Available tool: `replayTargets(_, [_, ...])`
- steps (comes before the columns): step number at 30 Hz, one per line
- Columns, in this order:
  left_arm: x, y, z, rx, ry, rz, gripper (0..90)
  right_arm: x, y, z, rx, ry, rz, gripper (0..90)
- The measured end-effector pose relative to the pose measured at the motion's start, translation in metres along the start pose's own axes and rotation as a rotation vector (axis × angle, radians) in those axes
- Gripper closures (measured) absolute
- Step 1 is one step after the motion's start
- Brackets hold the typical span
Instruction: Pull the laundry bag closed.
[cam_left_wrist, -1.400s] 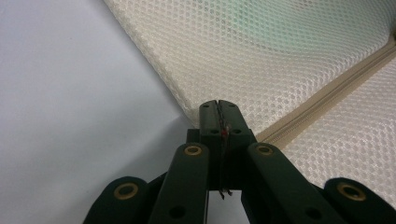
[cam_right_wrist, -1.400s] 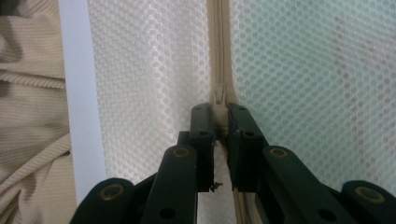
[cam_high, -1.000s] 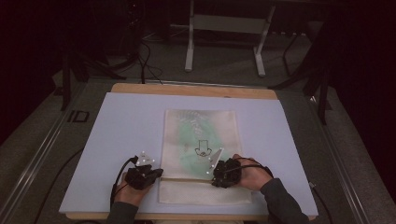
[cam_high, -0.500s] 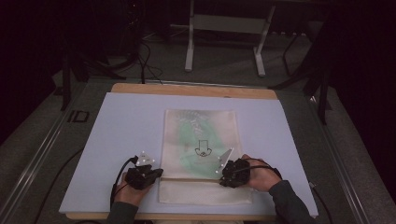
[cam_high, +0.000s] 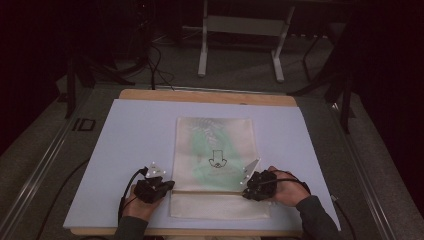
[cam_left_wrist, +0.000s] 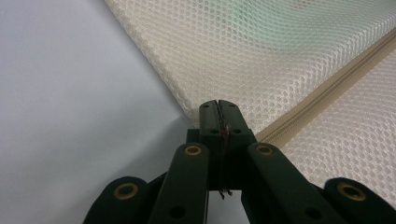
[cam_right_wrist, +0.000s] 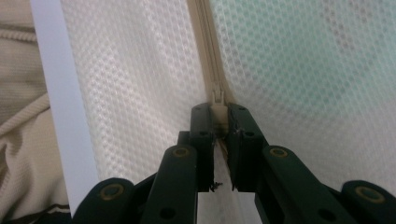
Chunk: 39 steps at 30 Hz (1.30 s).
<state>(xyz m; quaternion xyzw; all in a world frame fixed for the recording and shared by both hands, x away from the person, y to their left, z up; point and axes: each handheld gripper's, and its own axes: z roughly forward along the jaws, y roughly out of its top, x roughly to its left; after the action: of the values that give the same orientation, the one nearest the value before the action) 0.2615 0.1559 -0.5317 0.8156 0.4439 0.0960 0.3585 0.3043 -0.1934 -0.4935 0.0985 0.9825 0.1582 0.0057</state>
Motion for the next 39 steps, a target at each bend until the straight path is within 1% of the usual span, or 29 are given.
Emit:
replayTargets(1, [0.0, 0.0, 0.0, 0.0, 0.0, 0.0, 89.1, 0.0, 0.0, 0.0, 0.0, 0.0, 0.0, 82.0])
replayTargets(4, [0.0, 0.0, 0.0, 0.001, 0.002, 0.0, 89.1, -0.001, -0.009, -0.003, 0.002, -0.006, 0.018, 82.0])
replayTargets(7, [0.0, 0.0, 0.0, -0.001, 0.0, -0.002, 89.1, -0.003, -0.015, -0.005, -0.011, -0.011, 0.028, 82.0])
replayTargets(9, [0.0, 0.0, 0.0, -0.001, 0.0, -0.002, 89.1, -0.004, -0.02, -0.005, 0.009, -0.021, 0.039, 81.9])
replayTargets(11, [0.0, 0.0, 0.0, -0.001, 0.001, -0.002, 89.1, -0.005, -0.025, -0.005, 0.005, -0.02, 0.052, 81.9])
replayTargets(17, [0.0, 0.0, 0.0, 0.001, 0.004, -0.002, 89.1, -0.007, -0.04, -0.014, -0.013, -0.045, 0.082, 81.9])
replayTargets(20, [-0.001, 0.0, 0.0, 0.0, 0.005, -0.002, 89.1, -0.008, -0.045, -0.017, -0.004, -0.062, 0.094, 81.9])
replayTargets(21, [-0.001, 0.0, 0.0, 0.0, 0.004, -0.002, 89.1, -0.008, -0.048, -0.018, -0.012, -0.062, 0.101, 81.9])
replayTargets(23, [0.0, 0.0, 0.0, -0.001, 0.004, -0.002, 89.1, -0.008, -0.049, -0.018, -0.018, -0.064, 0.098, 81.8])
replayTargets(25, [0.0, 0.0, 0.0, -0.001, 0.004, -0.001, 89.1, -0.008, -0.048, -0.017, -0.012, -0.068, 0.102, 81.9])
replayTargets(27, [0.0, -0.001, 0.0, -0.003, 0.0, -0.002, 89.1, -0.008, -0.047, -0.017, -0.009, -0.072, 0.093, 81.7])
replayTargets(28, [0.001, -0.001, 0.0, -0.006, -0.005, -0.009, 89.0, -0.007, -0.046, -0.017, -0.004, -0.074, 0.095, 81.5])
replayTargets(30, [0.003, -0.002, 0.0, -0.01, -0.019, -0.018, 89.0, -0.006, -0.046, -0.017, -0.01, -0.079, 0.094, 80.7])
replayTargets(32, [0.004, -0.002, 0.0, -0.012, -0.025, -0.024, 88.8, -0.006, -0.047, -0.017, -0.019, -0.082, 0.105, 78.0])
replayTargets(35, [0.005, -0.002, -0.001, -0.014, -0.03, -0.029, 88.1, -0.006, -0.049, -0.017, -0.047, -0.085, 0.119, 74.2])
replayTargets(38, [0.006, -0.003, -0.001, -0.019, -0.028, -0.035, 85.3, -0.007, -0.051, -0.019, -0.076, -0.104, 0.145, 72.1])
replayTargets(39, [0.006, -0.003, -0.002, -0.02, -0.029, -0.033, 83.8, -0.008, -0.051, -0.021, -0.094, -0.105, 0.154, 71.4])
